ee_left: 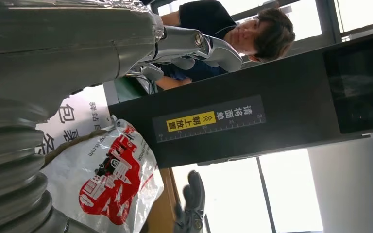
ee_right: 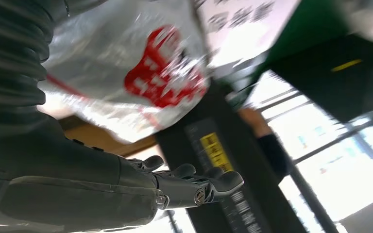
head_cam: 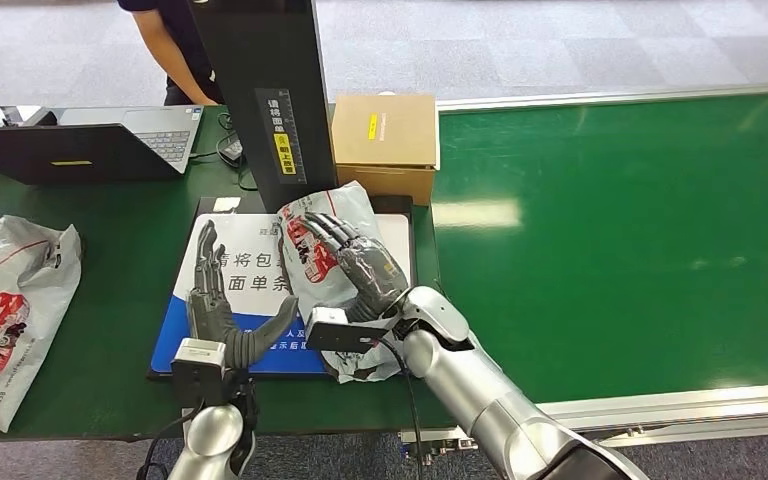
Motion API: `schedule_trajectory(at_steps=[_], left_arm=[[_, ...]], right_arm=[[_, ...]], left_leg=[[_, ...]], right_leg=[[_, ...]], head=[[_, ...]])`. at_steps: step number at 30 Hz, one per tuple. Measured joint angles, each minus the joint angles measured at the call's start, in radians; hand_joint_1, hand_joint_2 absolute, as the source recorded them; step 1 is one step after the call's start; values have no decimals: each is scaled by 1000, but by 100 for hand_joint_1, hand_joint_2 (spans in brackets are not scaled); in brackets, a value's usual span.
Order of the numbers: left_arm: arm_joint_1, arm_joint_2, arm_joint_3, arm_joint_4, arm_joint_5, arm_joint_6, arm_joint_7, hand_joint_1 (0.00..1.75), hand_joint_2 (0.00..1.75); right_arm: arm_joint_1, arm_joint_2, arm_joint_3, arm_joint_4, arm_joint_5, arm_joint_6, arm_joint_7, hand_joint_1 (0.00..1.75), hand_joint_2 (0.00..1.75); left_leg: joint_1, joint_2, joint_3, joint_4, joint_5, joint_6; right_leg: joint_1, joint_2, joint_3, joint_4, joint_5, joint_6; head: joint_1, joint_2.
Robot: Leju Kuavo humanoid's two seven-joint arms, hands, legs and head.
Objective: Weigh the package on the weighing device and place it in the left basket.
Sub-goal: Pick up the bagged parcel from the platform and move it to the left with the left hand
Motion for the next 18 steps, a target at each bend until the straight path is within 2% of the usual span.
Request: schedule_trajectory(at_steps=[3,6,12,18], left_arm=[[20,0,9,-15,-9,2,3,0,175],[37,0,18,-31,-21,-2,8,0,175],[61,1,32,-50,-27,1,10,0,175],[63,2,40,-51,-9,45,5,0,175]], right_arm=[[33,-13,0,-84,174,-38,158,0,175],[82,-33,0,-183,291,-53,240,0,175],[160,-61,0,-334,370,-114,286,0,175],[199,-82,-7,-430,297,-193,255,0,175]], left_leg=[[0,0,0,0,0,0],[0,0,0,0,0,0],[0,0,0,0,0,0],[0,0,0,0,0,0]], right_leg=[[0,0,0,0,0,0],[0,0,0,0,0,0],[0,0,0,0,0,0],[0,0,0,0,0,0]], head=[[0,0],[0,0],[0,0],[0,0]])
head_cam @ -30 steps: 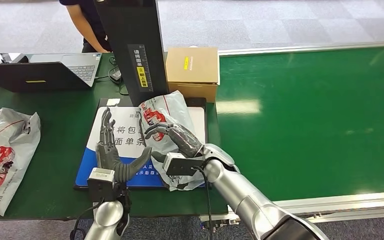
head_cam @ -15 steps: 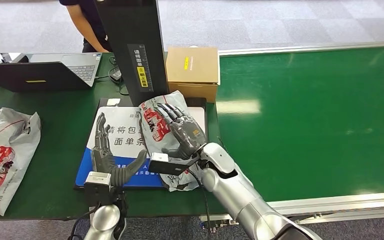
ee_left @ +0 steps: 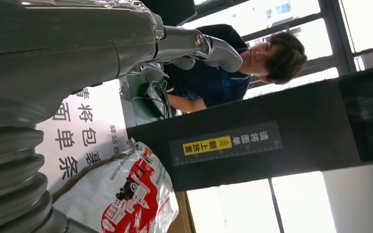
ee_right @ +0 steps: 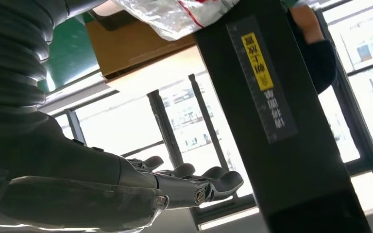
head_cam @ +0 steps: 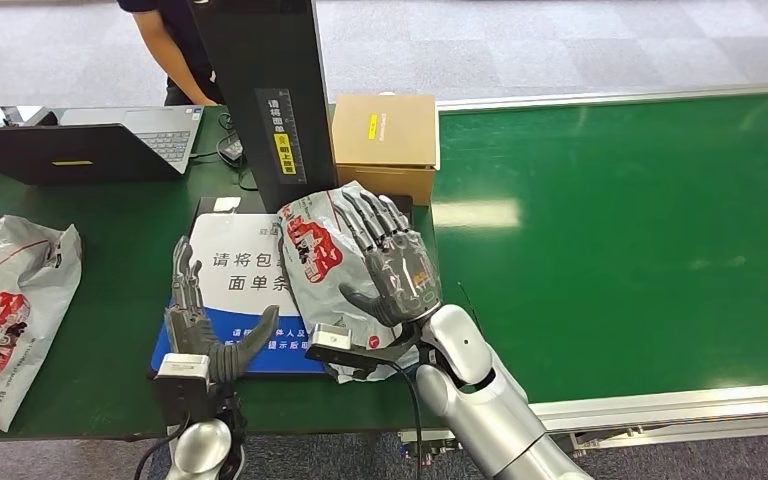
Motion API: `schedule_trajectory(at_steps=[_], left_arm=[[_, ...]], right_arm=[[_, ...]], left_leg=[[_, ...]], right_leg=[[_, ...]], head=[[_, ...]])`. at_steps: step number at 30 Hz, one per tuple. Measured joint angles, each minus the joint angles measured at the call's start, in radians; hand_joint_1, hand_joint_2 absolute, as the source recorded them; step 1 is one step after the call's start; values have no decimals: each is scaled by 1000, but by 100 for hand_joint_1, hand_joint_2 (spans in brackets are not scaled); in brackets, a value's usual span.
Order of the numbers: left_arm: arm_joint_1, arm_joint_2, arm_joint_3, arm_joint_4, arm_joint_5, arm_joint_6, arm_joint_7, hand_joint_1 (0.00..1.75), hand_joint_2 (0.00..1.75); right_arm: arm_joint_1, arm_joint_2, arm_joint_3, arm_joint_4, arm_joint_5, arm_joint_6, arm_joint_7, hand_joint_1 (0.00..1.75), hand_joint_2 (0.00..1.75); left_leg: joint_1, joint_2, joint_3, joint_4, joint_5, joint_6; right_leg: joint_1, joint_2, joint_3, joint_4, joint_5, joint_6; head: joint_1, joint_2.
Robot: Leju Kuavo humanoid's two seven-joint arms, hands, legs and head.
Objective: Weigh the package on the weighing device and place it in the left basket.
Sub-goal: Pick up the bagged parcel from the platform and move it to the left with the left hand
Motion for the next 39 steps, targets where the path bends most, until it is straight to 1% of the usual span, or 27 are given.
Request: schedule_trajectory(at_steps=[4,7,9,11,13,14,16,19,21,24,26,28,31,39], left_arm=[[3,1,-2,1,17,26,0,0,175],[4,2,-5,3,18,31,-1,0,175],[5,2,-6,4,14,30,-1,0,175],[7,2,-7,4,7,27,-2,0,175],[9,2,-9,4,-3,21,-2,0,175],[10,3,-10,4,-10,17,-2,0,175],[12,3,-13,5,-27,6,-1,0,175],[12,3,-16,10,-55,-12,1,0,175],[10,4,-18,14,-69,-22,5,0,175],[7,4,-23,22,-89,-36,14,0,175],[3,4,-26,26,-101,-44,19,0,175],[-1,4,-28,30,-111,-49,24,0,175],[-12,4,-31,34,-130,-53,35,0,175],[-25,8,-55,37,-239,-51,81,0,175]], right_arm=[[34,-18,-28,-57,-50,-73,-18,0,175],[67,-27,-62,-102,-40,-110,-20,0,175],[93,-29,-93,-134,-23,-120,-23,0,175],[119,-29,-126,-160,-35,-122,-37,0,175],[144,-29,-153,-181,-86,-120,-62,0,175],[156,-29,-164,-192,-134,-113,-81,0,175],[181,-29,-178,-211,-270,-73,-132,0,175],[217,-29,-199,-240,-509,41,-233,0,175],[239,-29,-214,-257,-640,118,-289,0,175],[271,-29,-243,-283,-853,273,-350,0,175],[291,-27,-264,-300,-951,362,-373,0,175],[306,-24,-283,-312,-984,405,-382,0,175],[316,-16,-304,-321,-991,430,-384,0,175],[332,5,-328,-328,-958,434,-385,0,175]], left_leg=[[0,0,0,0,0,0],[0,0,0,0,0,0],[0,0,0,0,0,0],[0,0,-1,0,0,0],[0,0,0,0,-1,0],[0,0,0,0,-1,0],[0,0,0,0,0,0],[0,0,0,0,0,0],[0,0,0,0,0,0],[0,0,0,0,0,0],[0,0,0,0,0,0],[0,0,0,0,0,0],[0,0,0,0,0,0],[0,0,0,0,0,0]], right_leg=[[0,0,0,0,0,0],[0,0,0,0,0,0],[0,0,0,0,0,0],[0,0,0,0,0,0],[0,0,0,0,0,0],[0,0,0,0,0,0],[0,0,0,0,0,0],[0,0,0,0,0,0],[0,0,0,0,0,0],[0,0,0,0,0,0],[0,0,0,0,0,0],[0,0,0,0,0,0],[0,0,0,0,0,0],[0,0,0,0,0,0]], head=[[0,0],[0,0],[0,0],[0,0],[0,0],[0,0],[0,0],[0,0],[0,0],[0,0],[0,0],[0,0],[0,0],[0,0]])
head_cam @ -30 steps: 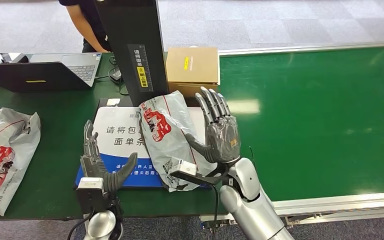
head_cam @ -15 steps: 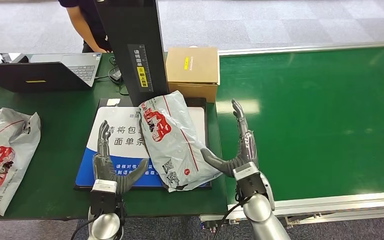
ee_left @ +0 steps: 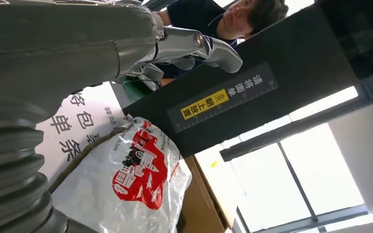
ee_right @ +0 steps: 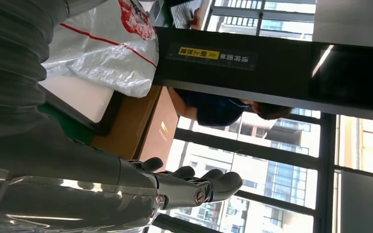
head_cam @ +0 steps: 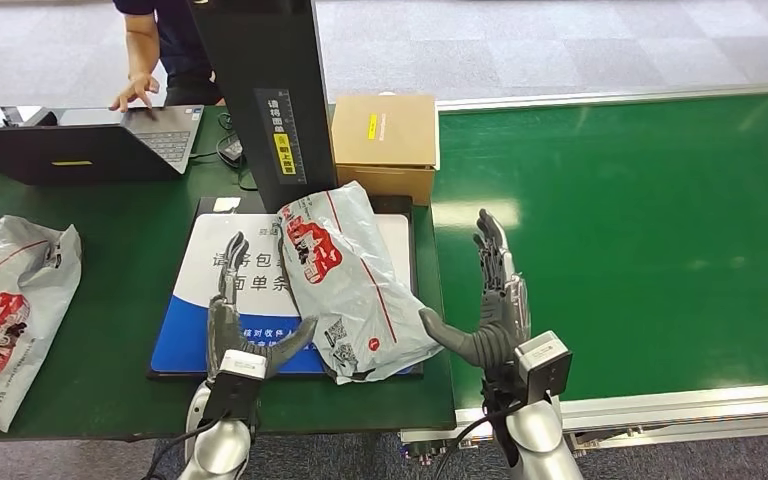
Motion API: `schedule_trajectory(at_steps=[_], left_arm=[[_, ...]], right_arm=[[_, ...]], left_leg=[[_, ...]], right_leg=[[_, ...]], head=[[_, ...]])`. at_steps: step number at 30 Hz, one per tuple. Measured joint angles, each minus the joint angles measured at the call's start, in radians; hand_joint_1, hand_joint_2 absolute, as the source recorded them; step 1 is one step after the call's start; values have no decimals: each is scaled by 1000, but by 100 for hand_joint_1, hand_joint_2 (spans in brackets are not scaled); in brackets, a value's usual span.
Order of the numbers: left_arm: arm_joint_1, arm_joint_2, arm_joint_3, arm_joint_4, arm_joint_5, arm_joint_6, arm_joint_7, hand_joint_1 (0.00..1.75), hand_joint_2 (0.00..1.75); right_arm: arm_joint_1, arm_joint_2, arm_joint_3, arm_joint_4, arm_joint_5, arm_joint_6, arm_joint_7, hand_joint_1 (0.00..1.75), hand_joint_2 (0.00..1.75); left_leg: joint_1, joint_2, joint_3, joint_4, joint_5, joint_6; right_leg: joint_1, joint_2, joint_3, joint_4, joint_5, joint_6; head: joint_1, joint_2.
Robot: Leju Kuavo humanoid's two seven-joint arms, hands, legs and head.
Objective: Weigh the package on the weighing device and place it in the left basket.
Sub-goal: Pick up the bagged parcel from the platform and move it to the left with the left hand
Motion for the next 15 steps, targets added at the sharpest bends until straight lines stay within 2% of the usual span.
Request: schedule_trajectory(at_steps=[7,15], left_arm=[[-19,13,-50,-1,-167,-36,63,0,175],[-102,32,-131,10,-287,-110,121,0,175]], right_arm=[[16,8,-14,-11,12,-2,-2,0,175],[38,14,-28,-25,22,-6,-3,0,175]], left_leg=[[0,0,0,0,0,0],[0,0,0,0,0,0]], right_leg=[[0,0,0,0,0,0],[0,0,0,0,0,0]], head=[[0,0],[0,0]])
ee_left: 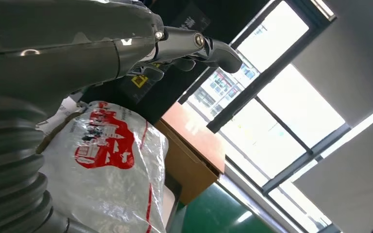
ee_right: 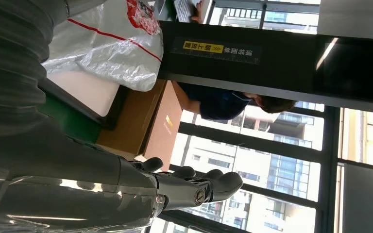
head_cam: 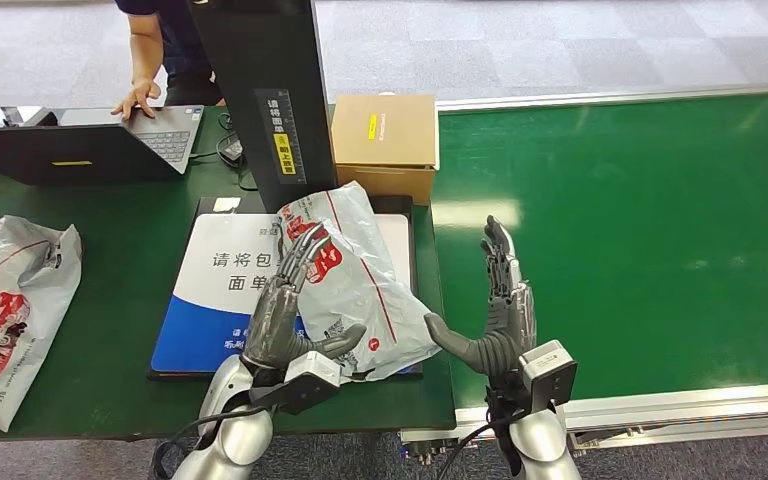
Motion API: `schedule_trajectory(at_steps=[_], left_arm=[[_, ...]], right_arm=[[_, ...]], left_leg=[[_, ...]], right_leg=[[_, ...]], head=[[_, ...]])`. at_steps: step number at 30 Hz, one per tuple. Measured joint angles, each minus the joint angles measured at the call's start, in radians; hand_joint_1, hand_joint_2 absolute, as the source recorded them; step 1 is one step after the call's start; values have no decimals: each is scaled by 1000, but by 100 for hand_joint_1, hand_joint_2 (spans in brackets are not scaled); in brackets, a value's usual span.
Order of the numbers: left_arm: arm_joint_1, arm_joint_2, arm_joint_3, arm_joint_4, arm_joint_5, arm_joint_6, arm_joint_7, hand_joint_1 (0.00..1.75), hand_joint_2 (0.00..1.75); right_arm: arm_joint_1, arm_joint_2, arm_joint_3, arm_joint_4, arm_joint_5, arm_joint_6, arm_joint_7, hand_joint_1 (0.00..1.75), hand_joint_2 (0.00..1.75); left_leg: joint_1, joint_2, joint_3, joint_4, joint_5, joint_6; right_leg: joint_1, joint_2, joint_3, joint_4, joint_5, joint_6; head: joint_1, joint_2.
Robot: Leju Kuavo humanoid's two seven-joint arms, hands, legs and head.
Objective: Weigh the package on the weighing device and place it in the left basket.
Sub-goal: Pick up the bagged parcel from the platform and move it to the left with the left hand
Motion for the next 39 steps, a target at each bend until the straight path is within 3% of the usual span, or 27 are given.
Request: schedule_trajectory(at_steps=[8,16,25,30,31,35,39], left_arm=[[-106,22,-86,89,-47,-40,25,0,175],[-215,45,-182,265,-71,-105,63,0,175],[-351,43,-259,486,-69,-182,105,0,175],[-429,18,-278,642,-53,-221,124,4,175],[-444,13,-278,672,-49,-222,128,13,175],[-493,-1,-278,776,-44,-219,146,169,175],[-522,-6,-278,838,-40,-195,152,175,175]], right_arm=[[17,2,-16,-11,2,16,5,0,175],[50,3,-34,-22,4,25,-4,0,175],[89,13,-57,-60,14,14,-8,0,175],[93,20,-69,-71,24,25,-7,0,175],[93,22,-71,-72,27,28,-7,0,175],[91,26,-72,-72,37,31,-7,0,175],[88,27,-72,-67,39,29,-7,0,175]], left_leg=[[0,0,0,0,0,0],[0,0,0,0,0,0],[0,0,0,0,0,0],[0,0,0,0,0,0],[0,0,0,0,0,0],[0,0,1,0,0,0],[0,0,2,0,0,0]], right_leg=[[0,0,0,0,0,0],[0,0,0,0,0,0],[0,0,0,0,0,0],[0,0,0,0,0,0],[0,0,0,0,0,0],[0,0,1,0,0,0],[0,0,3,0,0,0]], head=[[0,0],[0,0],[0,0],[0,0],[0,0],[0,0],[0,0]])
